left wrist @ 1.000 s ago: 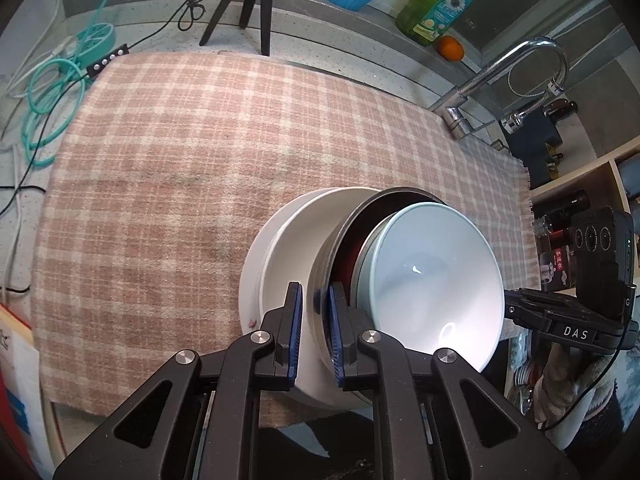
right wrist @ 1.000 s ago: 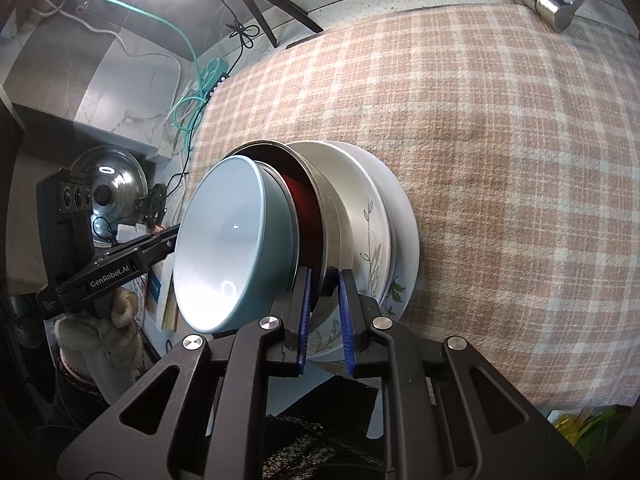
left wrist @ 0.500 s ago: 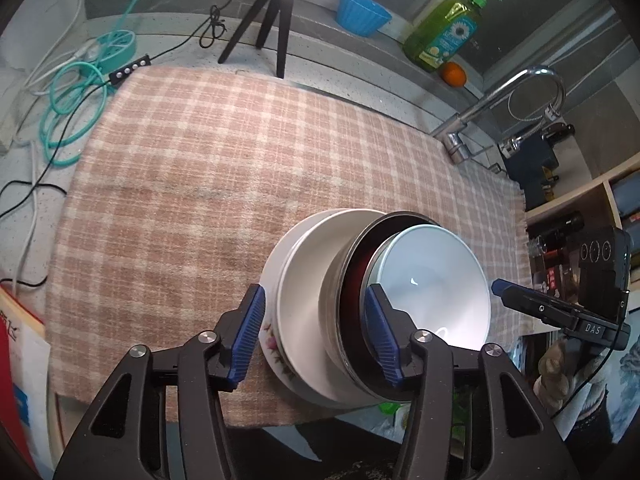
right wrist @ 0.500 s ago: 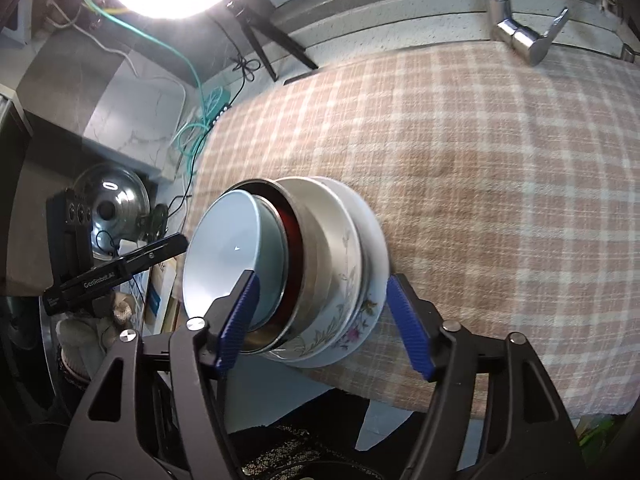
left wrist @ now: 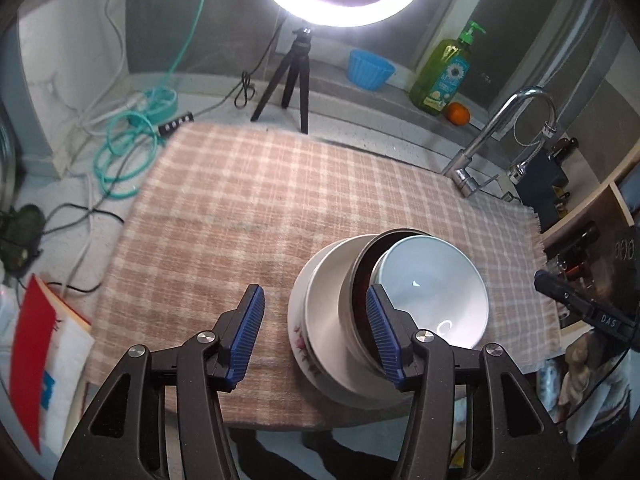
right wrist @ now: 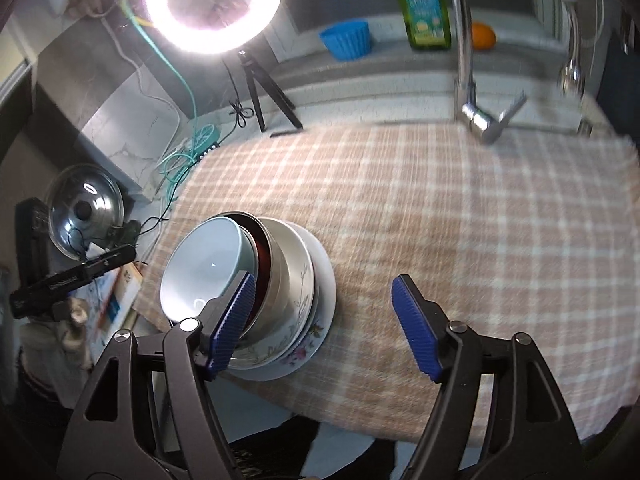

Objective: Organize plates and bowls

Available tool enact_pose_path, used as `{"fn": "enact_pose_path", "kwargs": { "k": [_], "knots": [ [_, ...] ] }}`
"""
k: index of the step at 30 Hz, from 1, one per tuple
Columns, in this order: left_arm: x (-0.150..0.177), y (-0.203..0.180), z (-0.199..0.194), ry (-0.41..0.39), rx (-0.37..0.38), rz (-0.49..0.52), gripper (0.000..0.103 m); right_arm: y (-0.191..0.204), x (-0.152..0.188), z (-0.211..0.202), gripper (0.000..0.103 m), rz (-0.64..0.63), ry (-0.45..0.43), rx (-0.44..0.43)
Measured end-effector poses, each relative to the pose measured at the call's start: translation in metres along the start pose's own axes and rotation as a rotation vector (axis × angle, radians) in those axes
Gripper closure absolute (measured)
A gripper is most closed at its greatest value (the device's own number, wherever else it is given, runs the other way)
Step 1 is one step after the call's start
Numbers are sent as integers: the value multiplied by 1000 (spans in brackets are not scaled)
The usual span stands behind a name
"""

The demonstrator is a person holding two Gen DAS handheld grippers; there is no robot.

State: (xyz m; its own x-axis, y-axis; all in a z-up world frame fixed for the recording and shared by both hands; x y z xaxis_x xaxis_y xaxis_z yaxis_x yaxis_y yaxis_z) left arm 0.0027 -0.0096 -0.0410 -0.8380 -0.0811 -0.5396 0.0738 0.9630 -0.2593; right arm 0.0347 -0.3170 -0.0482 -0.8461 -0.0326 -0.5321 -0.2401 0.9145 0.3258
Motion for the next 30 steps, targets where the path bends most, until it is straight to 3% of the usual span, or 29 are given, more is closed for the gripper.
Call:
{"fn": "enact_pose_path", "kwargs": {
  "k": [7, 10, 11, 19, 22, 30],
  "knots": [
    [11, -31, -24, -57, -36, 84, 41, 31, 3, -20, 28, -150, -67, 41],
    [16, -43, -29, -60, -30, 111, 40, 43, 7, -27, 15, -190, -80, 33],
    [17, -48, -32, -62, -35, 124, 39, 45, 9, -30, 15, -199, -89, 30],
    [24, -64, -49, -111, -94, 159, 33, 45, 15, -50, 15, -164, -118, 11],
    [25, -68, -55, -132, -122, 170, 32, 41, 15, -57, 8, -148, -130, 13],
    [22, -74, -67, -173, -128, 158, 32, 41, 12, -68, 8, -161, -165, 34]
  ]
}}
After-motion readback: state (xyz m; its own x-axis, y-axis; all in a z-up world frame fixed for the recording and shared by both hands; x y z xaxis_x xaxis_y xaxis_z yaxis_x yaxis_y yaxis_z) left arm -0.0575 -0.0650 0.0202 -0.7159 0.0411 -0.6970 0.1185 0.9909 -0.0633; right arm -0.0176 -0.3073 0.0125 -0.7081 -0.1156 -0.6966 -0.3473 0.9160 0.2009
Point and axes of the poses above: each gripper's, at about its wrist camera, not at the fingertips, and z roughly the way its jaws point, y to its left, x to its underside, the point moved 1 cm from there along z, roughly the way its jaws point, and after that the axes turned 2 degrees about z, right-handed, at the moved point
